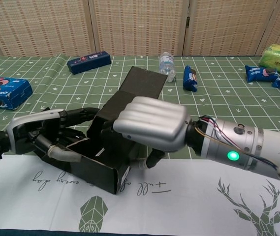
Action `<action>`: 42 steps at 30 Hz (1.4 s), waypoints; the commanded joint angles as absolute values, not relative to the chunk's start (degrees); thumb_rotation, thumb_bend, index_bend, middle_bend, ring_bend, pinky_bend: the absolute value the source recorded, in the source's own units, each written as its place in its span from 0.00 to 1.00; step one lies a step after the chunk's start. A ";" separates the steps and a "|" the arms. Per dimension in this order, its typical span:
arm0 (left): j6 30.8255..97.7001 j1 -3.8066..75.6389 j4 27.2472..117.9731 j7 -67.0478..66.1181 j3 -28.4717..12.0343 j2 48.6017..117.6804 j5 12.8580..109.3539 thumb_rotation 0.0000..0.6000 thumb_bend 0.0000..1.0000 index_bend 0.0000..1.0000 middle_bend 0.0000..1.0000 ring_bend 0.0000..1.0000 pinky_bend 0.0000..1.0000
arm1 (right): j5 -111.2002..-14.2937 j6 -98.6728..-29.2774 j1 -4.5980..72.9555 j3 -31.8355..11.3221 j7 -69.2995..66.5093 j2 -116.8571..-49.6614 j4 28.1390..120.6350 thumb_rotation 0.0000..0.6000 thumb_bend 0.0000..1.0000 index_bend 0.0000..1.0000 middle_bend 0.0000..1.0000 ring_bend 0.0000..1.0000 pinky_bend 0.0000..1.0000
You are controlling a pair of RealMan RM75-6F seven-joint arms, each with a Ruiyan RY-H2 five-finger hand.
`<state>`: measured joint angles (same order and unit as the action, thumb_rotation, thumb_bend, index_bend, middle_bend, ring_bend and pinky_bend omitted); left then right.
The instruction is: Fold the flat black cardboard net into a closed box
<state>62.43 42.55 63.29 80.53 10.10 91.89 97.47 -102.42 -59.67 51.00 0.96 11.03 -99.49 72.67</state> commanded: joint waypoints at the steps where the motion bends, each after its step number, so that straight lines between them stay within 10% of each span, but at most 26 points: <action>1: 62.38 42.57 63.38 80.60 10.08 91.87 97.44 1.00 0.16 0.00 0.02 0.45 0.73 | -102.51 -57.68 52.23 1.09 11.54 -97.95 74.26 1.00 0.33 0.39 0.37 0.74 0.97; 27: 61.93 42.98 64.46 84.69 10.71 91.08 97.63 1.00 0.16 0.04 0.02 0.45 0.73 | -101.05 -49.21 57.52 1.15 9.29 -92.74 79.86 1.00 0.48 0.67 0.72 0.77 0.99; 36: 61.49 43.13 65.34 83.40 10.21 90.93 97.03 1.00 0.16 0.04 0.02 0.45 0.73 | -101.16 -49.38 58.05 0.83 9.91 -90.51 80.29 1.00 0.47 0.65 0.60 0.77 0.99; 42: 63.76 41.61 66.56 78.67 9.18 90.57 96.19 1.00 0.16 0.03 0.02 0.45 0.71 | -100.09 -47.17 58.80 0.24 13.32 -88.46 80.73 1.00 0.38 0.37 0.37 0.74 0.99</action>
